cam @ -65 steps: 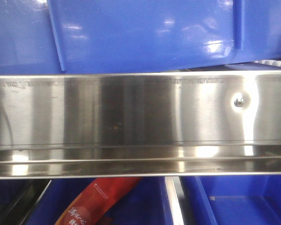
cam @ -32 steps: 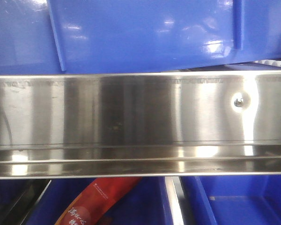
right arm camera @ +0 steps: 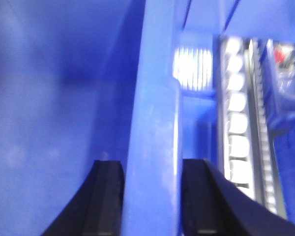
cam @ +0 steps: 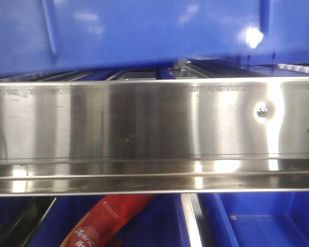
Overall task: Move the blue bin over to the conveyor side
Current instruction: 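Lift the blue bin with both grippers clear of the shelf rail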
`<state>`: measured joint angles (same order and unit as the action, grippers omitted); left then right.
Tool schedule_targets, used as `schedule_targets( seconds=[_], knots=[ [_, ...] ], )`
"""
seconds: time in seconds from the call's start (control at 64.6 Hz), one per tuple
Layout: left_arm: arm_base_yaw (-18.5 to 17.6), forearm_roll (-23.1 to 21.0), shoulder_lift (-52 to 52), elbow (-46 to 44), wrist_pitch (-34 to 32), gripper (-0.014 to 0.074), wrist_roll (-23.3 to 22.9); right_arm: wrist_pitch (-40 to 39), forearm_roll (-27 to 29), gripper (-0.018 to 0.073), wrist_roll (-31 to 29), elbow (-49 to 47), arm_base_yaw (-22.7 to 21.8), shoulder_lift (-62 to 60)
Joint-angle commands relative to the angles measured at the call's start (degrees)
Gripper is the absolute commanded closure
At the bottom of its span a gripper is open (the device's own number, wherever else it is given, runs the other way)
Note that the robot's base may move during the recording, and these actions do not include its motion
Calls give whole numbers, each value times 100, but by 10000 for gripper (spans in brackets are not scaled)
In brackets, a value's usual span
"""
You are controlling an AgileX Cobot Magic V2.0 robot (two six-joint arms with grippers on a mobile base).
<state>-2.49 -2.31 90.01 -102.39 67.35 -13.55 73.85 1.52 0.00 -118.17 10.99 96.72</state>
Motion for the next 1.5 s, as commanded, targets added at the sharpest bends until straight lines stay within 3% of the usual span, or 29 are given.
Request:
schedule_targets(
  seconds=[0.0, 0.108, 0.217, 0.449, 0.65, 0.851, 1.037, 1.486],
  knots=[
    [-34, 2, -268, -325, -155, 615, -1, -389, -17, 647, 181, -180, 7, -477],
    [-216, 273, -480, -358, 12, 615, -1, -389, -6, 647, 281, -167, 7, -717],
    [-531, 688, -674, -358, 83, 615, -282, -389, 22, 647, 359, -47, 94, -961],
    [-981, 819, -1094, -346, 261, 615, -507, -389, -284, 647, 593, 725, 552, -1615],
    [-983, 974, -1515, -203, 261, 615, -606, -389, -409, 647, 917, 1769, 676, -2384],
    [-983, 975, -2178, 642, 261, 615, -652, -621, -409, 647, 999, 2617, 676, -2987],
    [-983, 950, -2562, 1255, 214, 615, -666, -631, -409, 647, 1010, 2758, 676, -3143],
    [-983, 942, -2690, 1315, 261, 615, -666, -643, -381, 647, 1010, 2758, 676, -3143]
  ],
)
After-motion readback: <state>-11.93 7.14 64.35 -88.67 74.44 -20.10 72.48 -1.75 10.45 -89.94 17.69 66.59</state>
